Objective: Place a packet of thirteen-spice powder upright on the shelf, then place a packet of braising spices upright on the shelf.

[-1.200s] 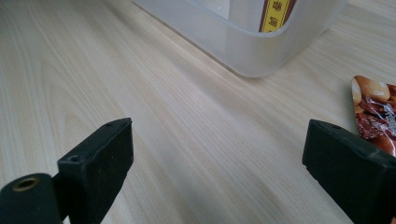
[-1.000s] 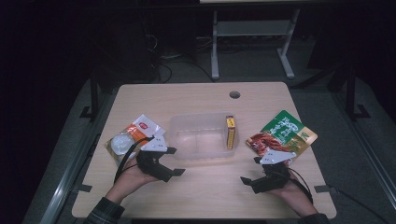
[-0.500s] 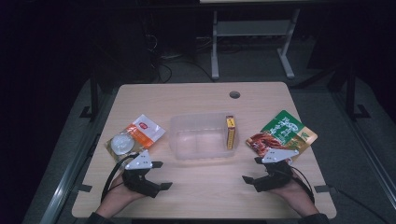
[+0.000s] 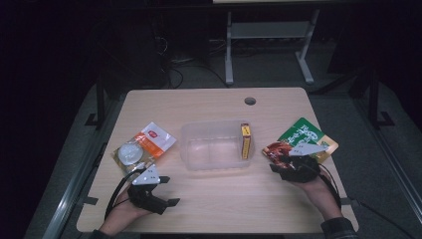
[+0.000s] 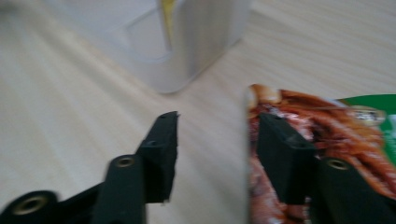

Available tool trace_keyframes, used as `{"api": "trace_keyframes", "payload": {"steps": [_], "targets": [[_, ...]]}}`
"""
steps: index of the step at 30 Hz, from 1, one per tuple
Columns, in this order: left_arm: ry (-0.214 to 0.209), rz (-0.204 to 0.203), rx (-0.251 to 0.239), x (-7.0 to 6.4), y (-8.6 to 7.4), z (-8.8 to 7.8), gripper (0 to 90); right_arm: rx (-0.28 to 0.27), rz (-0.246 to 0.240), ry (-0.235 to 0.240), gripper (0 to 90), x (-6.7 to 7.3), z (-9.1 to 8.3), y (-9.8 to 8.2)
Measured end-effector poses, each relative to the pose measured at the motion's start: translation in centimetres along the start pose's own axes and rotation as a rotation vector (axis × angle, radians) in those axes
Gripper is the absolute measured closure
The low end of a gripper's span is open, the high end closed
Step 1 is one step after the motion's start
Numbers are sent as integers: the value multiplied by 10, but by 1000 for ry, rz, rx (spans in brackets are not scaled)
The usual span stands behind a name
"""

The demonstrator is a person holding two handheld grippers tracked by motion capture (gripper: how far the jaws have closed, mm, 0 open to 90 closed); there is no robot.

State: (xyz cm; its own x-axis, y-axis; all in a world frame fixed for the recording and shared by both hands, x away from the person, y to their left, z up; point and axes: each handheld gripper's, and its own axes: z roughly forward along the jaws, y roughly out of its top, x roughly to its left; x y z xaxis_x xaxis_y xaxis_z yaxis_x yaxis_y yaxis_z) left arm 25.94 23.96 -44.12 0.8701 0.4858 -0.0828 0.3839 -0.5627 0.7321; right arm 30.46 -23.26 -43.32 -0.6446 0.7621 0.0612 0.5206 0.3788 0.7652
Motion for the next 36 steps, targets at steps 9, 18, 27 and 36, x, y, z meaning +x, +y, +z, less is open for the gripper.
{"api": "trace_keyframes", "payload": {"steps": [9,18,27,36], "targets": [[-7,-7,-8,0,1,0,160,-11,69,-71,897,-40,-1,12],[-13,-27,-9,3,0,2,160,38,91,-213,900,-84,11,20],[-14,-31,-5,4,1,2,159,31,183,-316,900,-126,21,14],[-20,-36,2,7,1,3,159,49,259,-401,900,-160,24,3]]}}
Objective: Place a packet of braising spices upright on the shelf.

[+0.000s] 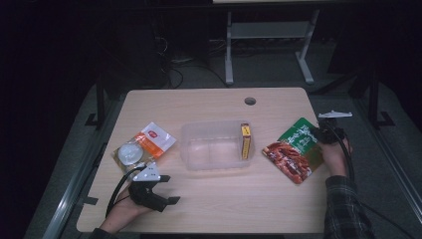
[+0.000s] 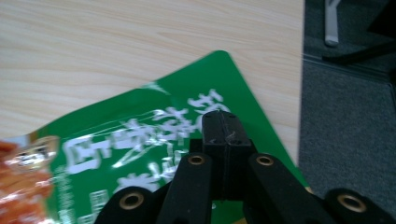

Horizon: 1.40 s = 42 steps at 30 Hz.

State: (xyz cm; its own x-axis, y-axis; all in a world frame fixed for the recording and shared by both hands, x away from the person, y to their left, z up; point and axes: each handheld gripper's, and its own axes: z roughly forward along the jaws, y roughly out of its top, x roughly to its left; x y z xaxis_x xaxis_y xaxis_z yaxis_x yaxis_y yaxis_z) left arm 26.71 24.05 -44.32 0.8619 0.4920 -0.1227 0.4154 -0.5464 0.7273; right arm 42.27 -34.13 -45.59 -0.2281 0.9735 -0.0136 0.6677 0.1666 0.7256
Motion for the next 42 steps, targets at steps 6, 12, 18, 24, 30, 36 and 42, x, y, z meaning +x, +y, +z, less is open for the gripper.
{"api": "trace_keyframes", "payload": {"steps": [6,12,18,24,30,36,42], "targets": [[-5,-9,0,2,0,1,159,46,31,-30,900,-16,10,-6],[-6,-6,0,2,0,2,159,75,1,-49,900,-21,13,-2],[-7,0,-2,1,0,1,159,107,-8,-52,900,-20,16,0],[-12,1,6,1,0,2,159,108,-6,-34,900,-20,15,-3],[-21,-3,1,0,0,3,159,107,-32,-2,900,-15,17,-1],[-22,5,4,0,0,4,158,105,-72,39,900,-2,17,-1],[-21,5,15,-2,0,5,158,94,-97,85,900,9,12,-6]]}}
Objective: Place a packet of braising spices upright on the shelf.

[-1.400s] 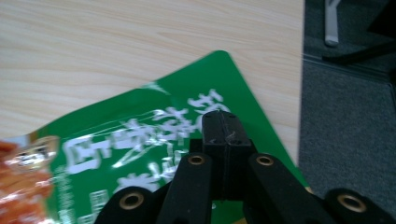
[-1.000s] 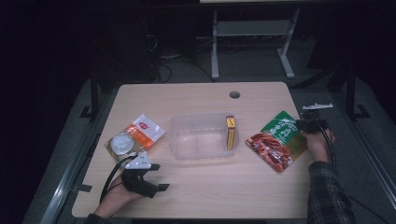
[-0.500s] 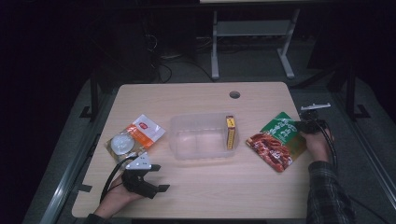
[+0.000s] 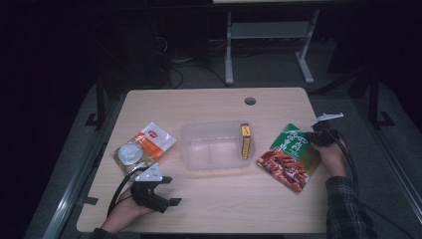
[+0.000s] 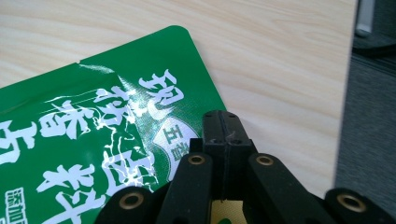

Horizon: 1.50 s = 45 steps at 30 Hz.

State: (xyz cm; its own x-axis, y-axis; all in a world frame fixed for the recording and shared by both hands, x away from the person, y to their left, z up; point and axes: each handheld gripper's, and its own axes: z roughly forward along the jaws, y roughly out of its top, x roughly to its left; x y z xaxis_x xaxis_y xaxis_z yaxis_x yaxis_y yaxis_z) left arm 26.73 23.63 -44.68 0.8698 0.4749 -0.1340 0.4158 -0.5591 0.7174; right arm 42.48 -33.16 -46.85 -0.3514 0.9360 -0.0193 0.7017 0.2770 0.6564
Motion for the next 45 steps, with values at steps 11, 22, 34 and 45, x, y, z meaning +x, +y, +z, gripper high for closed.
{"api": "trace_keyframes", "payload": {"steps": [11,22,34,45], "targets": [[7,14,1,-2,1,0,157,21,-97,52,900,23,-11,-9],[4,41,24,-5,2,3,160,59,-177,77,900,43,-26,-20],[-1,52,29,-7,2,3,162,84,-221,110,900,63,-51,-43],[-5,61,24,-10,3,4,162,90,-272,171,900,88,-67,-59]]}}
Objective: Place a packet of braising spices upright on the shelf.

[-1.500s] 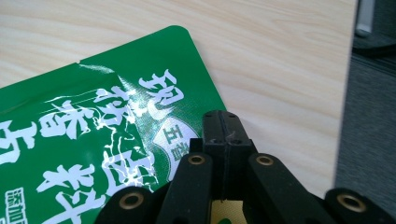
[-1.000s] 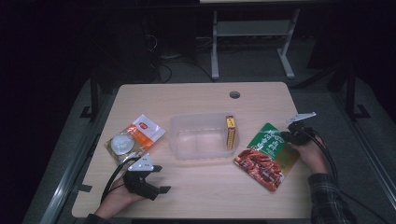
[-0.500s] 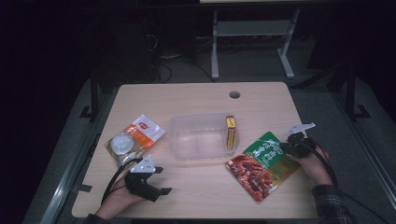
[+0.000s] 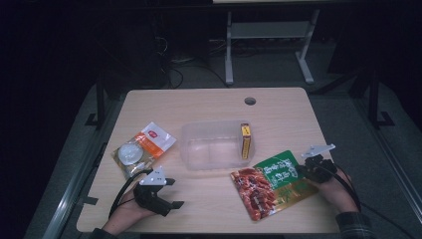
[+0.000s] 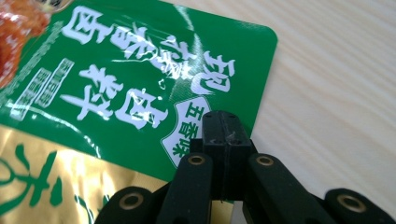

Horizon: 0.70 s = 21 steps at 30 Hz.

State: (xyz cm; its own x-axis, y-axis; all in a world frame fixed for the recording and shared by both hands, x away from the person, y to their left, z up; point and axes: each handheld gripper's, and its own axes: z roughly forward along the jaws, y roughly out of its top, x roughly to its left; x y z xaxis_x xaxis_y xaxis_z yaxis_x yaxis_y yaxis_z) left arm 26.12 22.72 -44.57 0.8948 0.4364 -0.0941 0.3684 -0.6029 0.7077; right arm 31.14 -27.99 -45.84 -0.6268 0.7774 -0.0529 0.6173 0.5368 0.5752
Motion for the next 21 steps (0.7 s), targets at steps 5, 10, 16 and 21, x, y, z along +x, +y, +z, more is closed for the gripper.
{"api": "trace_keyframes", "payload": {"steps": [5,10,16,21], "targets": [[-3,0,-6,0,0,1,161,13,-43,40,900,21,-3,0],[2,13,1,-2,1,1,162,15,-108,86,900,43,-3,4],[-2,10,-2,-2,1,1,162,20,-171,133,900,66,0,13],[0,15,-5,-2,1,2,161,19,-205,173,900,82,3,19]]}}
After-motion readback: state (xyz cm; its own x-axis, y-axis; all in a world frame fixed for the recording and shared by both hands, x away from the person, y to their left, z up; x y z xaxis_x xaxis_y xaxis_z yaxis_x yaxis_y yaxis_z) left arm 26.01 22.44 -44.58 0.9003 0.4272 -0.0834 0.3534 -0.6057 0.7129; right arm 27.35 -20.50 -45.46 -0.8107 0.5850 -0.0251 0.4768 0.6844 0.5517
